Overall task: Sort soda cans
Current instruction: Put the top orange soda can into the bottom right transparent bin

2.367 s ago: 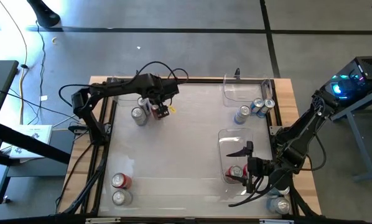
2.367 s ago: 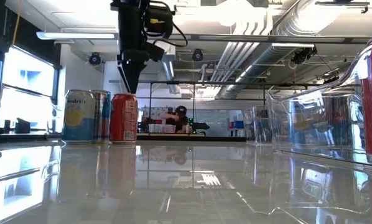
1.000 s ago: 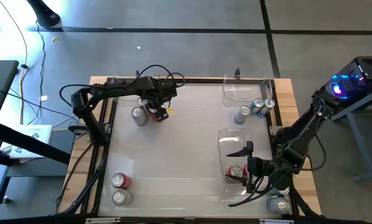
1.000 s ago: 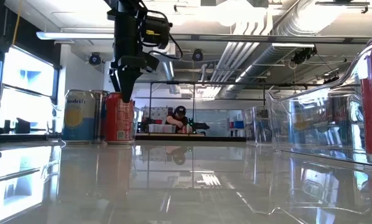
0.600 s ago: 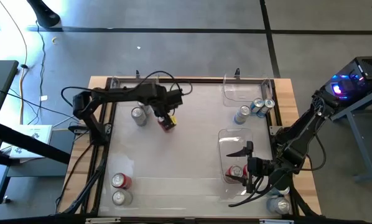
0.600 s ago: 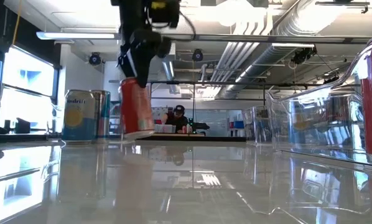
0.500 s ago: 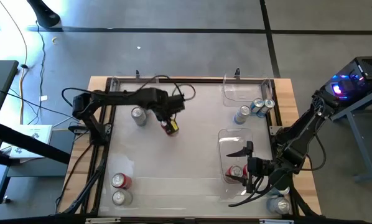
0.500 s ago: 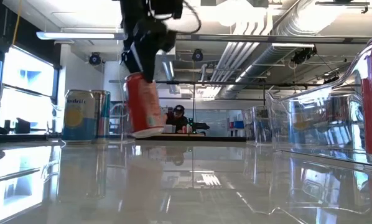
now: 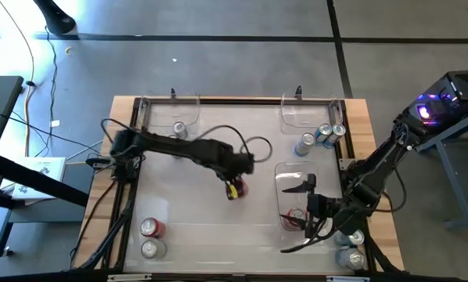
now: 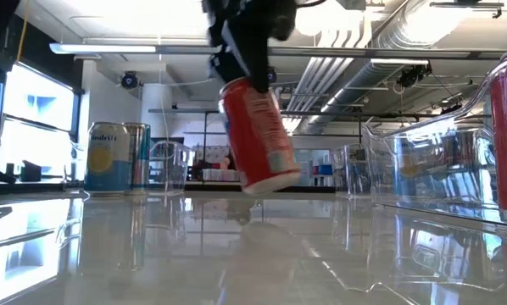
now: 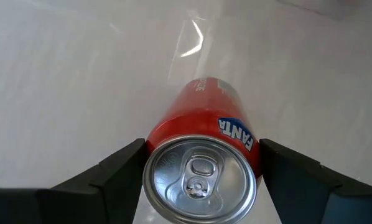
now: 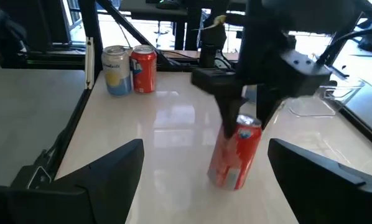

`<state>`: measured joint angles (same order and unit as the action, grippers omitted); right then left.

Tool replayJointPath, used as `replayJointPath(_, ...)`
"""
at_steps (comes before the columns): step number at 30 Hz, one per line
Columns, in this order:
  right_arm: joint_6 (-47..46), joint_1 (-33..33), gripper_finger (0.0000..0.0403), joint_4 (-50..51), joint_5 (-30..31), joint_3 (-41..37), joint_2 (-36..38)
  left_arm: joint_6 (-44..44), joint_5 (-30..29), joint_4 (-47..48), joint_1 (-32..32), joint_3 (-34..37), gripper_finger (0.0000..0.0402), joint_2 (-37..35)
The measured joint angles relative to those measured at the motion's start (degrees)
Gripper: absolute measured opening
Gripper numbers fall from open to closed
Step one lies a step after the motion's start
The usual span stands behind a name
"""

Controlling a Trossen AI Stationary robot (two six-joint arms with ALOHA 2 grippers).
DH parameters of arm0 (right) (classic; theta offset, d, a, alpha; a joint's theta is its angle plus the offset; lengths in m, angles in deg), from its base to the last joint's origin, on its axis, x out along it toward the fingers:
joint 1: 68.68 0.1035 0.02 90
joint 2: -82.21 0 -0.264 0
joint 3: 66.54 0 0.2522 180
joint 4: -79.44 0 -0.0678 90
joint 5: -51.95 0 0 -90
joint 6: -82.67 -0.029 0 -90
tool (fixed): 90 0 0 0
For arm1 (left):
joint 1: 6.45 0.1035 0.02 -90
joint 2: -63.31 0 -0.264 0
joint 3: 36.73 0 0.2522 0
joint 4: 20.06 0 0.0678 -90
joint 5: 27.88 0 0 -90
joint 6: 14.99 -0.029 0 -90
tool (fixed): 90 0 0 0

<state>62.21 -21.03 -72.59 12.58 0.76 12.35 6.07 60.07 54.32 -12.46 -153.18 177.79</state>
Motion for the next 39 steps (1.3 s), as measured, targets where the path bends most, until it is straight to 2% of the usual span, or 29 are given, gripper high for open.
replayJointPath(6,-0.1,-0.8,0.0339,-0.1,-2.5,0.0,0.0,-3.4,-2.5,8.1,-1.1,-13.5,0.0275,10.0)
replayJointPath(11,-0.2,-0.8,0.0339,-0.1,-2.9,0.0,0.0,-3.6,-3.6,9.0,-1.1,-18.6,0.0275,14.0)
replayJointPath(24,-0.5,-0.7,0.0339,0.0,-3.1,0.0,0.0,-3.4,-3.4,4.0,-0.4,-19.1,0.0276,14.9)
replayJointPath(32,-0.5,-0.7,0.0339,0.0,-3.2,0.0,0.0,-3.2,-2.5,4.7,-0.9,-19.0,0.0320,15.1)
replayJointPath(39,-1.0,-0.7,0.0339,0.0,-3.3,0.0,0.0,-2.7,-1.7,5.2,-1.2,-19.3,0.0326,14.5)
